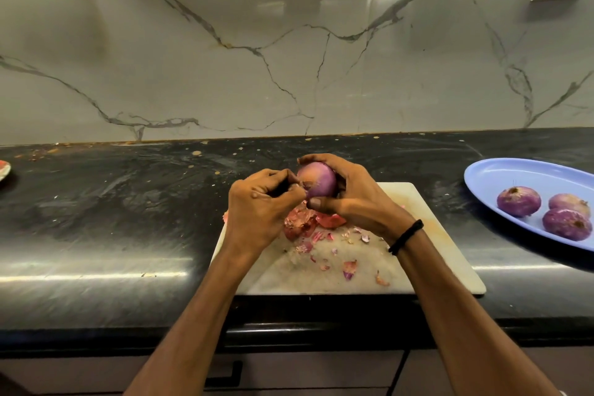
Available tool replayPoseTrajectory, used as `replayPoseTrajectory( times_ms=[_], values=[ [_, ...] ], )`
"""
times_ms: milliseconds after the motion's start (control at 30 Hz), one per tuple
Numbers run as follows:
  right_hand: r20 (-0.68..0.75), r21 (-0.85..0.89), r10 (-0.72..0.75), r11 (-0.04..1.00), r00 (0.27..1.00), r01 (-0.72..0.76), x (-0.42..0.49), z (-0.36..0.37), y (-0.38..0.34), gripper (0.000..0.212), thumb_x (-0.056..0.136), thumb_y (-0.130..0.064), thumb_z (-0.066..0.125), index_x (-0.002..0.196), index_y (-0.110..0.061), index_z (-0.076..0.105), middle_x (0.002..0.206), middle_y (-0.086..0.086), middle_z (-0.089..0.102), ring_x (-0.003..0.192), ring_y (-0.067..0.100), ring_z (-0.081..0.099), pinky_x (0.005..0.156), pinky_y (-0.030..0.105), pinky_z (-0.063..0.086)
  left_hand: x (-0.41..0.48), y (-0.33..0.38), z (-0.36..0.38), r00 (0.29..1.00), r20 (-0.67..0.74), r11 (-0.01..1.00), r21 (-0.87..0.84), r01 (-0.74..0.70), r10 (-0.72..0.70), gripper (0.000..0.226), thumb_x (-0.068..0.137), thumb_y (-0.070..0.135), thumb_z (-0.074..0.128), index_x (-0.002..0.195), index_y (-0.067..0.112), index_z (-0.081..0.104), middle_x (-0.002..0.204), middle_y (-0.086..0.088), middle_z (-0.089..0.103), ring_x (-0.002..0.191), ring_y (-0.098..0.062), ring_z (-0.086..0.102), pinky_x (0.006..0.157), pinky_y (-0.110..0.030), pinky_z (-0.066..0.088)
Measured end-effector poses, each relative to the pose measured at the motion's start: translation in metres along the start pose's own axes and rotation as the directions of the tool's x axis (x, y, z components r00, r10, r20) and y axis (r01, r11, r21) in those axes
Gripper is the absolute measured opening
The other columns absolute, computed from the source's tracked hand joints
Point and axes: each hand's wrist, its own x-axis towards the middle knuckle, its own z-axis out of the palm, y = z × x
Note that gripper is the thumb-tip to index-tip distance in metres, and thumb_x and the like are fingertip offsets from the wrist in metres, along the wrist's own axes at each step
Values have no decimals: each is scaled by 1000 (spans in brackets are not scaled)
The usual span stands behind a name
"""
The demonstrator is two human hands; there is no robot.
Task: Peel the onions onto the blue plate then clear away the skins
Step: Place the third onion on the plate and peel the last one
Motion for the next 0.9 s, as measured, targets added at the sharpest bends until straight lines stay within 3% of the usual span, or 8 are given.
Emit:
replayPoseTrajectory(
  times_ms=[100,233,333,433,500,600,733,900],
  values=[
    [-3,153,47,987,999,-46,-3,-1,-5,59,84,0,74,135,-12,48,128,8,57,112,25,63,92,36,57,0,6,2,994,-19,982,-157,107,-111,16,82,-2,70,76,11,76,68,-3,71,62,-8,64,61,-22,54],
    [8,349,64,935,998,-63,-4,-2,-7,52,90,-4,67,137,-8,47,128,16,57,112,31,63,87,35,57,0,11,4,958,-10,889,-375,263,-287,24,86,-7,65,79,13,76,69,-5,74,66,-18,70,70,-31,61],
    [-3,473,89,878,996,-77,-4,-1,-7,58,82,-12,65,137,-7,48,129,21,58,114,34,63,86,34,57,2,12,6,929,19,798,-505,329,-371,18,87,-7,64,83,7,76,72,-7,74,68,-20,70,71,-32,61],
    [-17,500,85,864,996,-65,-4,0,-9,56,81,-12,64,135,-8,51,128,22,59,113,35,63,86,34,58,2,14,4,903,67,713,-590,379,-425,10,83,1,69,87,7,75,78,-7,76,72,-20,73,71,-28,61],
    [-45,483,77,874,996,-46,-4,-1,-8,45,86,-9,64,129,-13,54,127,21,60,110,37,64,89,39,58,1,15,3,911,97,692,-619,371,-401,17,77,10,71,94,7,75,86,-10,77,80,-23,74,74,-28,61],
    [-84,433,77,901,993,-34,-3,-1,-8,38,92,0,60,124,-19,55,124,18,61,108,40,64,93,47,56,0,14,2,938,95,743,-586,323,-333,29,78,9,73,106,3,73,96,-11,77,90,-26,75,77,-29,60],
    [-87,359,79,932,993,-42,-3,1,-10,37,93,0,62,123,-20,55,124,17,61,108,35,65,93,46,56,-1,9,5,989,-20,942,-307,135,-148,33,77,8,79,110,5,74,98,-4,77,93,-18,74,82,-30,60],
    [-93,309,94,949,991,-61,-3,1,-11,40,92,0,63,128,-15,54,124,16,60,107,32,65,89,43,59,-1,3,5,996,-77,987,-158,39,-52,26,82,8,79,107,7,76,98,-1,76,91,-12,74,82,-29,60]
  ],
)
